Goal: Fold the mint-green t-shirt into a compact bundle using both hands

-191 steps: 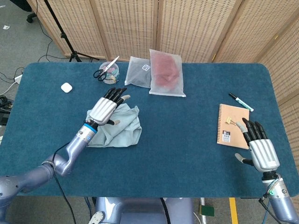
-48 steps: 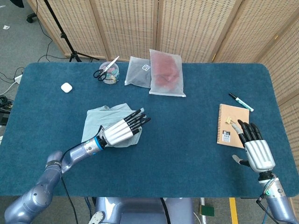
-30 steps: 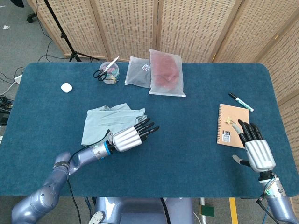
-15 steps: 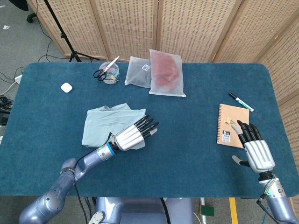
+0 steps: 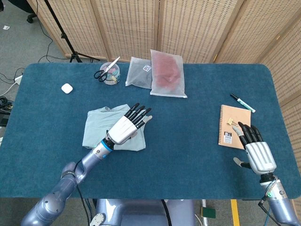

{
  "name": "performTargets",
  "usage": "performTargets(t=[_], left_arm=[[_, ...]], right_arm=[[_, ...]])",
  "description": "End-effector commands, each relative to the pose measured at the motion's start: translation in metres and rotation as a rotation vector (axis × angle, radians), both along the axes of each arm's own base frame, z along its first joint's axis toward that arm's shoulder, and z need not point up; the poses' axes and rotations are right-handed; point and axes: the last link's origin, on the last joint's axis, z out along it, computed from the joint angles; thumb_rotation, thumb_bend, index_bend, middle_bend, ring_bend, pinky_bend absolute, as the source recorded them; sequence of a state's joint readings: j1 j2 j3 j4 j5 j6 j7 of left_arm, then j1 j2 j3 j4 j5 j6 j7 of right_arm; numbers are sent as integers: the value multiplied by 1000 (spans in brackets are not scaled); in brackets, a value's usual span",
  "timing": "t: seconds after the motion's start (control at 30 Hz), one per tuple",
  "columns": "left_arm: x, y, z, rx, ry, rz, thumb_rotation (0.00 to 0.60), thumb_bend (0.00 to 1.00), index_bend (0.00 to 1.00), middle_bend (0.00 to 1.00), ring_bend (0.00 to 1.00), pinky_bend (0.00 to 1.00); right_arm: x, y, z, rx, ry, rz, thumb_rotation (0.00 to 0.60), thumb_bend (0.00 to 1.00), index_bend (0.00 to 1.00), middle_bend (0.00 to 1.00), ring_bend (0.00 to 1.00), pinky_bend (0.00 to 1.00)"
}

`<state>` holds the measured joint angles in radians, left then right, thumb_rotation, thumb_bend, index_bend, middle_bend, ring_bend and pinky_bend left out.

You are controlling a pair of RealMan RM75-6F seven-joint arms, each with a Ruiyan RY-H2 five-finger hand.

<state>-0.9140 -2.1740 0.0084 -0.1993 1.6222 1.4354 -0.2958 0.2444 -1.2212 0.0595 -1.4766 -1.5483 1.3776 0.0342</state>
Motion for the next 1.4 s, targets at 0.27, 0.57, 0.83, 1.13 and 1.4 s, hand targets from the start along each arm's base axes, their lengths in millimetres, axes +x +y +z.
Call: performTargets(t=[0.27, 0.57, 0.83, 1.13, 1.4], left_arm=[[-13, 14, 5, -8, 2, 103, 600, 155, 0, 0, 0, 0], [-11, 19, -16, -49, 58, 183, 600, 155, 0, 0, 0, 0], [-3, 20, -27, -62, 87, 196, 600, 155, 0, 0, 0, 0], [1, 21, -38, -74, 137, 212, 600, 155, 0, 0, 0, 0], [0, 20, -45, -84, 159, 239, 600, 155, 0, 0, 0, 0]], right_arm=[[1, 0, -1, 3, 3, 1, 600, 131, 0, 0, 0, 0], [-3, -4, -1, 8, 1, -17, 600, 131, 0, 0, 0, 0], [-4, -5, -2, 13, -2, -26, 600, 131, 0, 0, 0, 0], [-5, -6, -1, 11, -5, -28, 600, 131, 0, 0, 0, 0], [-5, -5, 1, 7, -6, -26, 600, 131, 0, 0, 0, 0]])
